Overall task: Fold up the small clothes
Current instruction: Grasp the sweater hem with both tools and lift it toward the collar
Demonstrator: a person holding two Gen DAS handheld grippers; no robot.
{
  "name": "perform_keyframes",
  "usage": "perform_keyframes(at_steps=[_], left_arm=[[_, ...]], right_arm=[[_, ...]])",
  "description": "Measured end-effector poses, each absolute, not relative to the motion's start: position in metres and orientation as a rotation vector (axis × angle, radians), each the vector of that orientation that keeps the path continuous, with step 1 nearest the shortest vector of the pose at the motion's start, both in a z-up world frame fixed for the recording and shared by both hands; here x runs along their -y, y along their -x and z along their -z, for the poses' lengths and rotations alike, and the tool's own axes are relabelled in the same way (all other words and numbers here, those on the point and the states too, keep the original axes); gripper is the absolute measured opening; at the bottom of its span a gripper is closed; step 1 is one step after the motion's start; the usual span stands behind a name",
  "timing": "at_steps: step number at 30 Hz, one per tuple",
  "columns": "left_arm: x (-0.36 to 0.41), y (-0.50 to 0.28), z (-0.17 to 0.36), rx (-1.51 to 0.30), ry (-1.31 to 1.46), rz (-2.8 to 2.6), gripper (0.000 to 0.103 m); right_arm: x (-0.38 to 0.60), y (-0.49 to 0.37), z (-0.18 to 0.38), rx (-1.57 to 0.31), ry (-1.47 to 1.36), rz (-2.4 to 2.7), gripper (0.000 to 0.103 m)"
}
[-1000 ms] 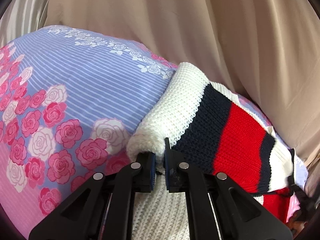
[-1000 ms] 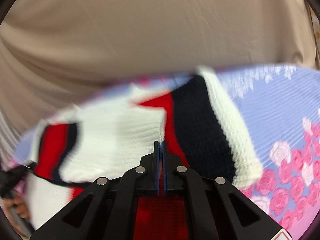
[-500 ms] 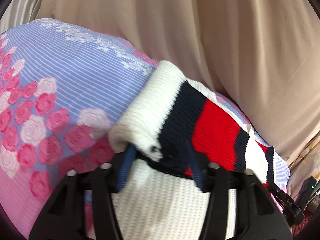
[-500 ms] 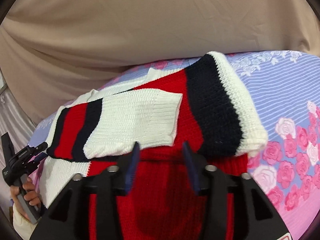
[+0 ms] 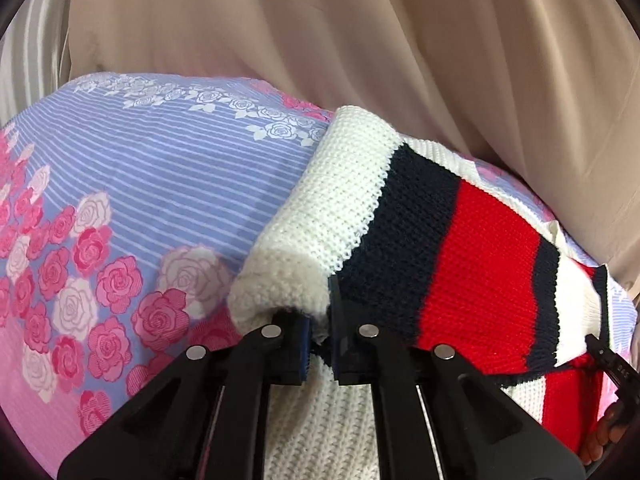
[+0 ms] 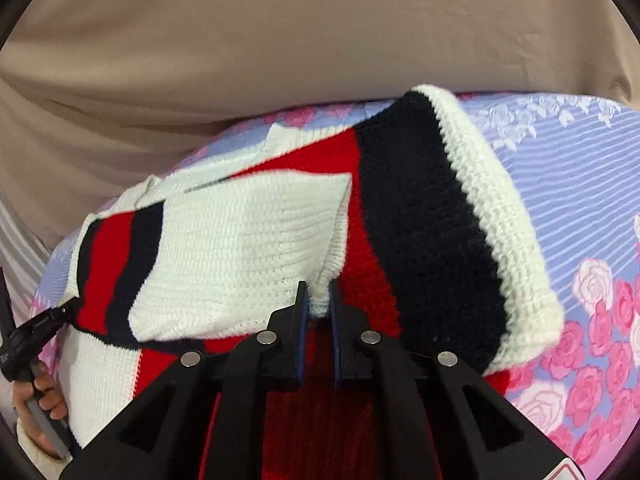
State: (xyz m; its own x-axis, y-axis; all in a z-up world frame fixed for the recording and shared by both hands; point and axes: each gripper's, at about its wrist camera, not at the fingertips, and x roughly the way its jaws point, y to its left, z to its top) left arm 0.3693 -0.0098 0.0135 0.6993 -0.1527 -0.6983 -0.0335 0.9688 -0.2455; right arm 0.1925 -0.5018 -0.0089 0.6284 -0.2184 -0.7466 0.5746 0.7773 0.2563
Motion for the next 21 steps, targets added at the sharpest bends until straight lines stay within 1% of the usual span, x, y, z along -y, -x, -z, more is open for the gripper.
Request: perform_keyframes(at_steps=[1, 2, 3, 4, 5, 6, 7, 8, 10, 13, 14, 15, 17, 19, 21], left_arm=[[0.012, -0.368, -0.015, -0.799, 0.241, 0.077, 0.010], [0.013, -0.364, -0.017, -0.803, 0.243, 0.091, 0.016], [0.008, -0.354, -0.020, -0.811, 0.265, 0.118, 0.025], [0.000, -0.341, -0.027, -0.812, 0.284, 0.154, 0.028], [-0.006, -0.327, -0.030, -0.816, 0.286, 0.174, 0.036], [-0.011, -0.314, -0.032, -0.825, 0.271, 0.166, 0.049], [-0.017, -0.296, -0.034, -0.832, 0.250, 0.167, 0.053], [-0.021, -0.281, -0.034, -0.836, 0.237, 0.184, 0.054], [-0.034, -0.247, -0.025, -0.890, 0.199, 0.213, 0.056], [-0.054, -0.197, -0.009, -0.971, 0.236, 0.266, 0.058], [-0.060, -0.180, -0.008, -0.965, 0.251, 0.286, 0.059], [-0.067, -0.162, -0.008, -0.961, 0.257, 0.294, 0.062], [-0.076, -0.139, -0.006, -0.969, 0.280, 0.322, 0.063], [-0.077, -0.120, -0.002, -0.971, 0.320, 0.376, 0.063], [-0.076, -0.109, 0.001, -0.967, 0.345, 0.406, 0.063]], right_arm=[[0.495, -0.183, 0.007, -0.752, -0.516, 0.478, 0.017], [0.488, -0.171, 0.003, -0.736, -0.519, 0.485, 0.019], [0.482, -0.158, -0.003, -0.722, -0.519, 0.478, 0.025], [0.472, -0.141, -0.008, -0.712, -0.512, 0.464, 0.035], [0.462, -0.127, -0.011, -0.713, -0.499, 0.464, 0.041], [0.454, -0.111, -0.014, -0.718, -0.485, 0.474, 0.049], [0.444, -0.089, -0.015, -0.725, -0.474, 0.481, 0.051], [0.434, -0.068, -0.013, -0.737, -0.475, 0.477, 0.052], [0.417, -0.030, -0.011, -0.761, -0.498, 0.475, 0.058], [0.390, 0.024, 0.002, -0.794, -0.550, 0.473, 0.060], [0.381, 0.043, 0.005, -0.805, -0.564, 0.472, 0.060], [0.373, 0.055, 0.010, -0.812, -0.582, 0.471, 0.060], [0.357, 0.089, 0.016, -0.817, -0.631, 0.456, 0.060], [0.340, 0.103, 0.018, -0.779, -0.649, 0.437, 0.061], [0.330, 0.107, 0.018, -0.751, -0.651, 0.420, 0.065]])
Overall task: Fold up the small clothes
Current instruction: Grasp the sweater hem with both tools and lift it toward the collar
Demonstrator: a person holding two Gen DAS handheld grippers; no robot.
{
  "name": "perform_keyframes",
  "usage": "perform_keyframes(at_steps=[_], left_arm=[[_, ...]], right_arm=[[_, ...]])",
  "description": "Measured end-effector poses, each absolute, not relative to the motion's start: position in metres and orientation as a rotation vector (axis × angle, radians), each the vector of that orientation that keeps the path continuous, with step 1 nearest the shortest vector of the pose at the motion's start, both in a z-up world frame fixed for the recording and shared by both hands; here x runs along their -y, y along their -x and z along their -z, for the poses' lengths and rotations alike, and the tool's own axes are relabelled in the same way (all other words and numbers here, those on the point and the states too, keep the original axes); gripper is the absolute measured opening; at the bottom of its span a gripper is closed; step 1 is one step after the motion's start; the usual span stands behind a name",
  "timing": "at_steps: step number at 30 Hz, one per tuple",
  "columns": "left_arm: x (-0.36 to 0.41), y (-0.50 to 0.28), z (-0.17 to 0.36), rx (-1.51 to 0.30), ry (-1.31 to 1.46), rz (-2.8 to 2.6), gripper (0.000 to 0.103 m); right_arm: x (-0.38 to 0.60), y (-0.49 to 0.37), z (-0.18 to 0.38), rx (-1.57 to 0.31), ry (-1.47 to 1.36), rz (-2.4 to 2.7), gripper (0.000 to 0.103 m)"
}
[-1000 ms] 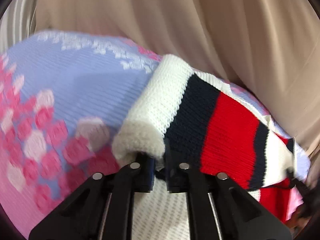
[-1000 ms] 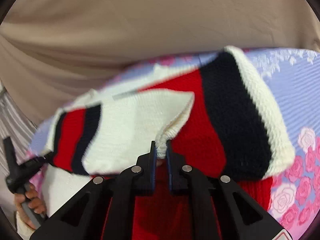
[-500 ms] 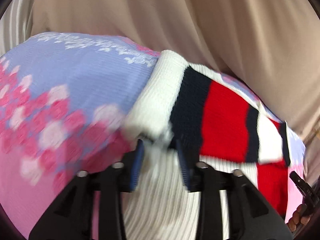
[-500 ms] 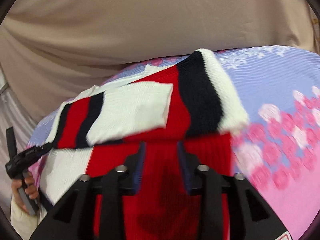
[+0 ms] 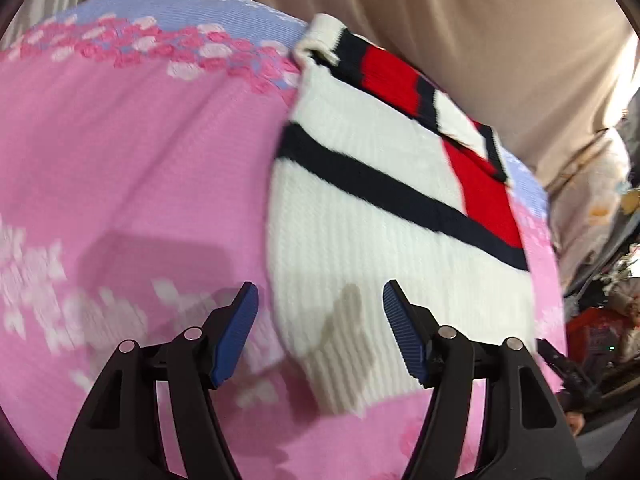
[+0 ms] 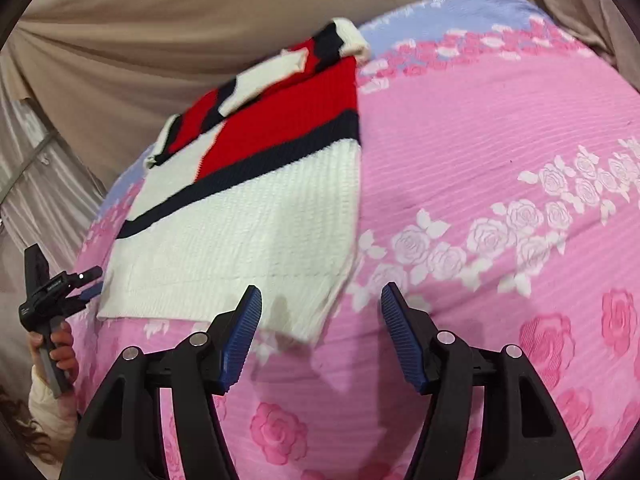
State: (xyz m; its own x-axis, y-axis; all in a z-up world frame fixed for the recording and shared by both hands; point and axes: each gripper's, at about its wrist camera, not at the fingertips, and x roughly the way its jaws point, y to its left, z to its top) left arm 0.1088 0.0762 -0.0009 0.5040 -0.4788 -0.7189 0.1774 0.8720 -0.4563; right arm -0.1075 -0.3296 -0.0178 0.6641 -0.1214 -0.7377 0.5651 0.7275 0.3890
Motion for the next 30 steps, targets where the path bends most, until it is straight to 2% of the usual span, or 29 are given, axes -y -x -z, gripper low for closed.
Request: perform_keyframes(at_steps=[4, 5, 7, 8, 9, 10, 12, 17, 26, 30], left_arm=[[-0.071, -0.107, 0.008, -0.990, 0.472, 0.486, 0.062], [-0.072, -0.106, 0.010, -0.998, 0.492, 0.496, 0.056], [-0.071, -0.105, 0.013, -1.006, 0.518, 0.495, 0.038], [-0.071, -0.104, 0.015, -1.018, 0.535, 0.503, 0.019], [-0.071, -0.105, 0.017, -1.027, 0.557, 0.517, 0.008], [-0.071, -0.106, 0.018, -1.034, 0.571, 0.512, 0.008], [-0.072, -0.102, 0.013, -1.011, 0.561, 0.503, 0.006], [-0.079, -0.071, -0.024, -0.915, 0.494, 0.499, 0.005], [-0.109, 0.019, -0.067, -0.789, 0.432, 0.606, 0.005], [-0.137, 0.076, -0.092, -0.640, 0.418, 0.656, 0.005]], right_arm=[[0.322, 0.101, 0.020, -0.705, -0.706, 0.361, 0.065], [0.321, 0.098, 0.018, -0.700, -0.705, 0.363, 0.065], [0.322, 0.090, 0.018, -0.686, -0.710, 0.378, 0.059], [0.322, 0.087, 0.018, -0.682, -0.716, 0.377, 0.054], [0.322, 0.086, 0.018, -0.682, -0.720, 0.384, 0.042], [0.323, 0.084, 0.018, -0.680, -0.729, 0.396, 0.027], [0.325, 0.085, 0.017, -0.654, -0.752, 0.407, 0.010], [0.310, 0.112, -0.016, -0.508, -0.703, 0.437, 0.007], [0.245, 0.207, -0.055, -0.398, -0.606, 0.399, 0.007], [0.207, 0.259, -0.081, -0.298, -0.532, 0.325, 0.007]])
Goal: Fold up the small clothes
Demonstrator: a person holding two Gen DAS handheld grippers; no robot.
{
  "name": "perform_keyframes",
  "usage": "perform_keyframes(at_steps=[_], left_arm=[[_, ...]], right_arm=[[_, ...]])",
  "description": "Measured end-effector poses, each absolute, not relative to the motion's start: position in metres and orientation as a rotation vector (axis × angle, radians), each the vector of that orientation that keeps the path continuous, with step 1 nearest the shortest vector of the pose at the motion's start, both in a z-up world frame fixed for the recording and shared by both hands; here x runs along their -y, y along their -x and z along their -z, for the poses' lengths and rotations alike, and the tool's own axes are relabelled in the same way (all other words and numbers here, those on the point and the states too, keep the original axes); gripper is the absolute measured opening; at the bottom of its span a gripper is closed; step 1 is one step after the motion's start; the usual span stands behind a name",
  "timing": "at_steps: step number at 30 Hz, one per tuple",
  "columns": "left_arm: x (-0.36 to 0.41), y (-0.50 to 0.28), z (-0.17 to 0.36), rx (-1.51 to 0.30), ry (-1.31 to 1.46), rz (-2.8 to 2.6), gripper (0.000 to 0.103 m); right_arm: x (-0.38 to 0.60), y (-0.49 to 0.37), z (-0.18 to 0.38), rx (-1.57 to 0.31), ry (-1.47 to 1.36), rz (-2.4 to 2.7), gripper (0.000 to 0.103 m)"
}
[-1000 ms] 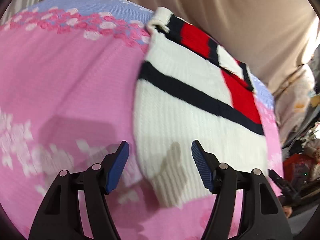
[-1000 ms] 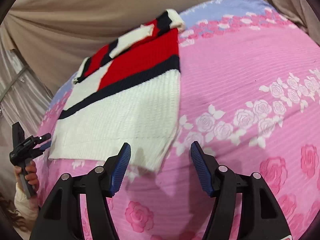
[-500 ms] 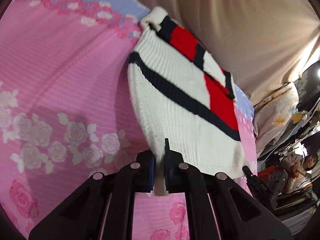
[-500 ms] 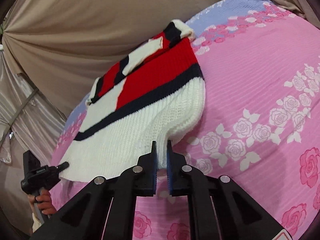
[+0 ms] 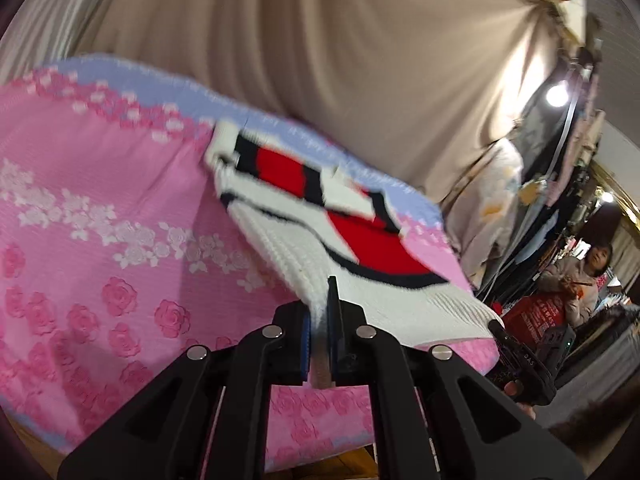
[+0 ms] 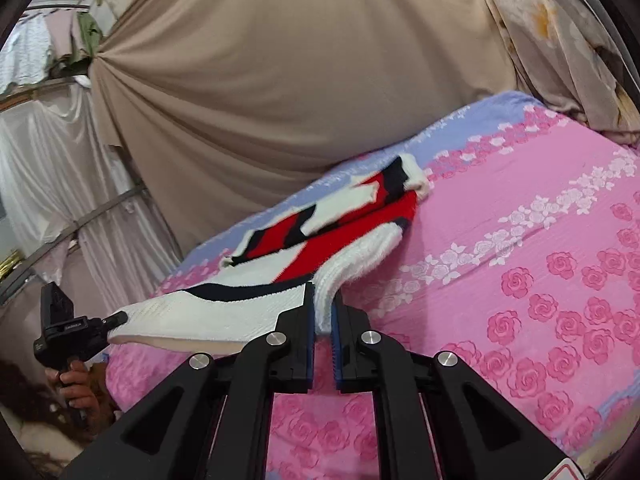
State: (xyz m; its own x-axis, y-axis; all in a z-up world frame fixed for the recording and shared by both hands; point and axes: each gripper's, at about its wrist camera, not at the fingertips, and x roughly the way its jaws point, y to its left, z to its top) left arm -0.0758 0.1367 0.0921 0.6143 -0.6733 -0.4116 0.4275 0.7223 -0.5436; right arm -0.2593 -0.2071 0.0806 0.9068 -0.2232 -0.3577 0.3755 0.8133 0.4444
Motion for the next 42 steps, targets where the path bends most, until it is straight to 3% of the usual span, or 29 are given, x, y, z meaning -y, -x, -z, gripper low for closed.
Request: perform_keyframes(at_steps=[6, 12, 19, 26, 32, 39, 41, 42], left_arm=[[-0.160, 0.122, -0.142, -0.392, 0.449, 0.728, 0.005], [-0.146, 0.063, -0.166, -0.349, 0.398, 0.681, 0.006], [-0.103, -0.113, -0.115, -0.547, 0.327, 0.522, 0.006], [-0.056, -0.234, -0.039, -0.752, 0.222, 0.369, 0.006], [-0.045, -0.282, 0.012, -0.883, 0.208, 0.325, 0.006], [-0.041, -0.286, 0.024, -0.863, 0.181, 0.320, 0.011], [-0.041, -0.282, 0.020, -0.847, 0.187, 0.347, 0.014], [-0.042, -0.277, 0.015, -0.842, 0.193, 0.355, 0.019]], right_arm=[[0.175, 0.292, -0.151, -0.134, -0.405, 0.279, 0.007], [0.214, 0.244, -0.174, -0.046, -0.370, 0.283, 0.007], [0.307, 0.124, -0.128, -0.182, -0.474, 0.391, 0.007], [0.390, 0.025, -0.054, -0.404, -0.574, 0.500, 0.007], [0.427, -0.019, 0.004, -0.569, -0.627, 0.565, 0.007], [0.437, -0.028, 0.024, -0.636, -0.674, 0.537, 0.007], [0.434, -0.017, 0.014, -0.593, -0.703, 0.522, 0.014], [0.427, -0.004, 0.001, -0.542, -0.710, 0.518, 0.024]])
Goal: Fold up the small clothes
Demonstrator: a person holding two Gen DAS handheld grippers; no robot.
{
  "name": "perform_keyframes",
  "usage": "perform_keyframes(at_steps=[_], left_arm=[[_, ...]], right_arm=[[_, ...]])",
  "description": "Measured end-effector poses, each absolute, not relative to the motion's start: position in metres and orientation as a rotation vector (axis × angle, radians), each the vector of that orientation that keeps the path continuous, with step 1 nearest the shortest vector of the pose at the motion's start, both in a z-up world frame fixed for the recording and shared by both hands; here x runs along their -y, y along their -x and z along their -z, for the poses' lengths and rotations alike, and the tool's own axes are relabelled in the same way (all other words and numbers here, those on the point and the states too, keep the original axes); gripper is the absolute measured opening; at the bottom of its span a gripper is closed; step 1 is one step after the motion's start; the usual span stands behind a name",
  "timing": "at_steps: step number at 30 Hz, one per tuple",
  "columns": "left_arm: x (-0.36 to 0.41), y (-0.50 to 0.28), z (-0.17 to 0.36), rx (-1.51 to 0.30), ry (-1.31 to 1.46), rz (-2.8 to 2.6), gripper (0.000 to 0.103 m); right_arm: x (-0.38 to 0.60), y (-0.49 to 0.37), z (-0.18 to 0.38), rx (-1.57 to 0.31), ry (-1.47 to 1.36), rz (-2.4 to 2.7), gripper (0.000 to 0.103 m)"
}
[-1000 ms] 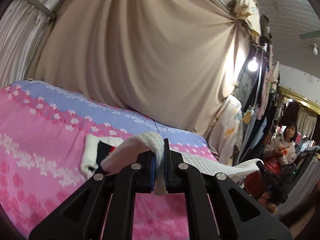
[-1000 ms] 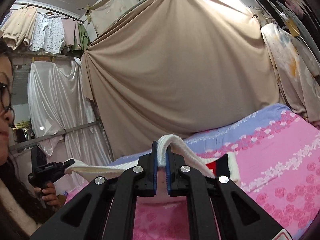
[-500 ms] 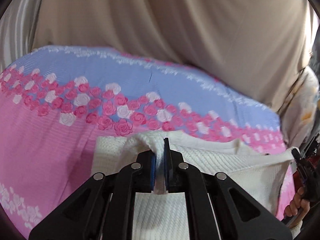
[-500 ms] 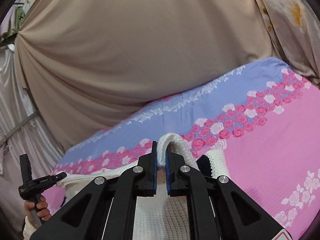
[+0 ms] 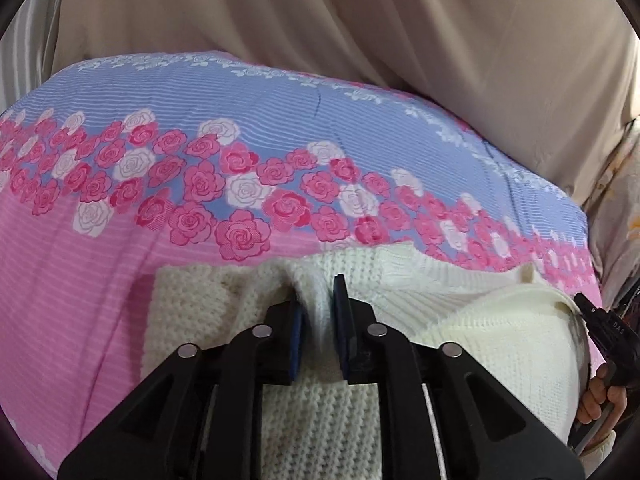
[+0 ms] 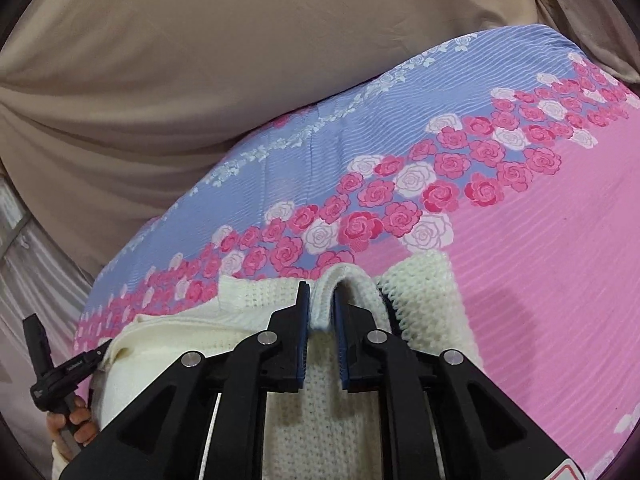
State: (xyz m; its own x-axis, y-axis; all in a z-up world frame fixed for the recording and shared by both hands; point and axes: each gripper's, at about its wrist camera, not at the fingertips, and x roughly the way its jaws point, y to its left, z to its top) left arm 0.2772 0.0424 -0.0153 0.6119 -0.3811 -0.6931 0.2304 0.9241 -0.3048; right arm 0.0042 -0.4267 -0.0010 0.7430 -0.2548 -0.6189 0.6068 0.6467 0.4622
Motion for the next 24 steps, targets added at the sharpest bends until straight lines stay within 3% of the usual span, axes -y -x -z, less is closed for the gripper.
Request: perform_keyframes(at_steps=[1, 3, 6, 13, 17, 19, 21, 22, 23, 24], left_arm=[[-0.047, -0.266, 0.007, -0.829, 0.203, 0.370, 0.024], [-0.057, -0.237, -0.013, -0.772, 0.189, 0.337, 0.063], [-0.074, -0.178, -0.036, -0.674, 0.141, 0.375, 0.080], [-0.115, -0.110, 0.009, -0.820, 0.248, 0.373, 0.081], [-0.123, -0.112, 0.026, -0.852, 0.349, 0.365, 0.076], [-0.120, -0.110, 0.025, -0.837, 0.329, 0.357, 0.066], [-0.117, -0.110, 0.023, -0.839, 0.315, 0.348, 0.045], [-0.116, -0.111, 0.021, -0.837, 0.313, 0.348, 0.038], [-0.116, -0.111, 0.021, -0.840, 0.312, 0.346, 0.025], [-0.116, -0.112, 0.020, -0.848, 0.313, 0.349, 0.009]], right_arm=[[0.418, 0.007, -0.012, -0.507, -0.700, 0.521, 0.038], [0.396, 0.035, -0.032, -0.488, -0.635, 0.531, 0.044], [0.349, 0.087, -0.040, -0.540, -0.523, 0.542, 0.045], [0.308, 0.147, 0.003, -0.668, -0.554, 0.573, 0.046], [0.309, 0.140, 0.015, -0.696, -0.560, 0.574, 0.046], [0.309, 0.135, 0.017, -0.703, -0.558, 0.572, 0.047], [0.309, 0.130, 0.015, -0.710, -0.549, 0.577, 0.045], [0.309, 0.128, 0.015, -0.716, -0.544, 0.573, 0.038], [0.309, 0.126, 0.014, -0.718, -0.538, 0.576, 0.031], [0.309, 0.125, 0.012, -0.722, -0.536, 0.580, 0.016]])
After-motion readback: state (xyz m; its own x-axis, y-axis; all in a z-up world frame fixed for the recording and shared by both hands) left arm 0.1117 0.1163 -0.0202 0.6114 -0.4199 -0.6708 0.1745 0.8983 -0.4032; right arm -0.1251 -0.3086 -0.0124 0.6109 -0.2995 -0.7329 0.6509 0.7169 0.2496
